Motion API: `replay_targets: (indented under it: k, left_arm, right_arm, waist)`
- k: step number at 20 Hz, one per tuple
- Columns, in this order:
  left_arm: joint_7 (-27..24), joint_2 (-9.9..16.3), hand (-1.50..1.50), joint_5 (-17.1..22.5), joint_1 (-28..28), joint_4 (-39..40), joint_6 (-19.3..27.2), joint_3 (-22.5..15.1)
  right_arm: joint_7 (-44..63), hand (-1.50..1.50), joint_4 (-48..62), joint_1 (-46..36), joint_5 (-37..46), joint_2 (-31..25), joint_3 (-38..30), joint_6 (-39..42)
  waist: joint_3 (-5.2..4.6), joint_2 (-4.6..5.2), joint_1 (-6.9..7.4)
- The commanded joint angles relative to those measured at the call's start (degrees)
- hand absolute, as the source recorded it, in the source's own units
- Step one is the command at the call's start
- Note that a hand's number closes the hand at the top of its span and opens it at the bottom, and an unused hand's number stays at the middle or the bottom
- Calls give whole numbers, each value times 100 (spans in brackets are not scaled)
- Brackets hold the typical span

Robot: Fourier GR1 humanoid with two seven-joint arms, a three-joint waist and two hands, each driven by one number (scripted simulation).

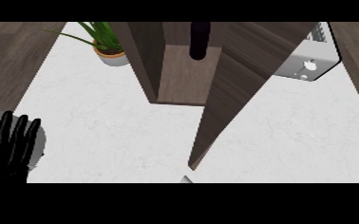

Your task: Pick up the wine, place it into the cabinet and close the cabinet

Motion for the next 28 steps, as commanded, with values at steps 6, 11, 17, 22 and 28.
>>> replay_targets:
  k: [6,11,17,22,28]
  left_arm:
    - [-86,390,-150,568,262,166,-989,719]
    - [143,622,-150,985,221,144,-1189,1219]
    - [100,637,-150,1073,277,308,-1557,1407]
    - [295,783,-150,1250,36,518,-1690,1616]
    - [440,898,-150,1543,-65,727,-1870,2018]
  right_arm:
    - [14,150,1698,-2721,-709,232,-235,-1608]
    - [12,150,2895,-4350,-1499,240,-707,-2086]
    - [-569,150,4758,-5931,-2402,242,-1296,-2076]
    - [-444,150,5333,-6124,-4132,243,-1384,-1005]
    - [-729,150,6858,-6274,-5122,243,-1823,420]
  waist:
    - [9,54,130]
    - [18,68,186]
    - [17,101,268]
    - [22,155,263]
    - [29,154,100]
